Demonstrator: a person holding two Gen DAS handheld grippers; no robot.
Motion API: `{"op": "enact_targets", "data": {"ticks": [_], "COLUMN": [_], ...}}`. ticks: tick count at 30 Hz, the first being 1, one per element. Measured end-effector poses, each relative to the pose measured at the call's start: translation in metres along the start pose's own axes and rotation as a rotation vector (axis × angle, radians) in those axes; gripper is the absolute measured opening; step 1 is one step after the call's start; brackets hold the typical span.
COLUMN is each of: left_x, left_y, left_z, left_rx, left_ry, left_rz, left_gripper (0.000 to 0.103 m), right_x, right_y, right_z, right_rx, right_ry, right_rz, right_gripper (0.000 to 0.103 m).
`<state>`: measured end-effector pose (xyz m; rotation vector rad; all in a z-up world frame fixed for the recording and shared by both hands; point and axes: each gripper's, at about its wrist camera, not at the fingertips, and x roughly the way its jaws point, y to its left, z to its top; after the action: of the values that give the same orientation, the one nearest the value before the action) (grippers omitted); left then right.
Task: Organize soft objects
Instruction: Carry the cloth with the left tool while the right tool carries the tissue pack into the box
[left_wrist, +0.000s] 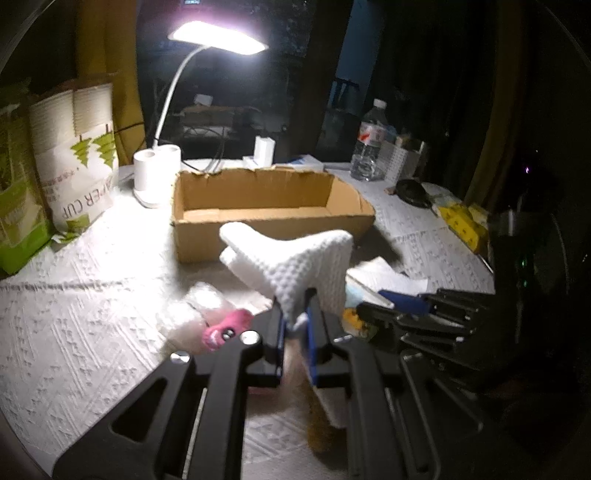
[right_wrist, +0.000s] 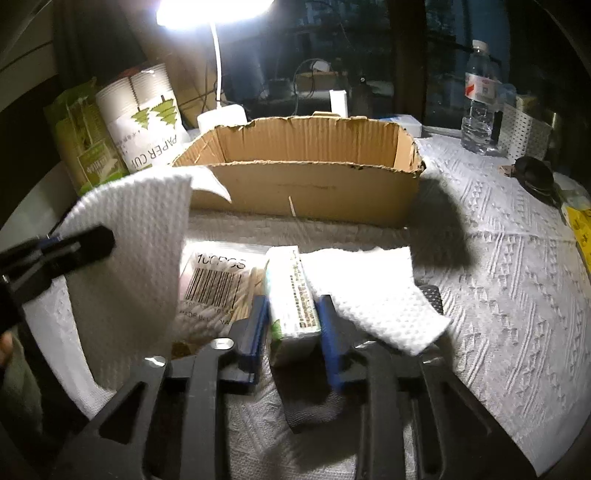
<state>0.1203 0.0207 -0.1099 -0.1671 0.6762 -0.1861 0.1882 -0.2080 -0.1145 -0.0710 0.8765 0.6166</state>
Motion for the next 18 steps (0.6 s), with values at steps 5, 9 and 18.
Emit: {"op": "enact_targets", "data": {"ticks": [5,9,18], "left_x": [-0.009,-0.012,-0.015], "left_y": [0.004,0.002,-0.007], "left_z": [0.009,0.018,0.042], "left_rx": [0.006,0.017,0.052], "left_ry": [-0.029,-0.049,-0.097], "left_rz": [0.008,0.016,0.018], "left_gripper": [0.009,0.009,0.009], "right_x": [-0.012,-0.028,-0.056], "right_y": [0.002,0.000,-0.010], "right_z": [0.004,0.013,0.037], "right_rx": [-0.017,-0.022,-0.026], "right_ry": [-0.033,-0.072,-0.154], "right_rz": [0.002,0.004,0.002], "right_gripper": [0.027,0.027,0.027]}}
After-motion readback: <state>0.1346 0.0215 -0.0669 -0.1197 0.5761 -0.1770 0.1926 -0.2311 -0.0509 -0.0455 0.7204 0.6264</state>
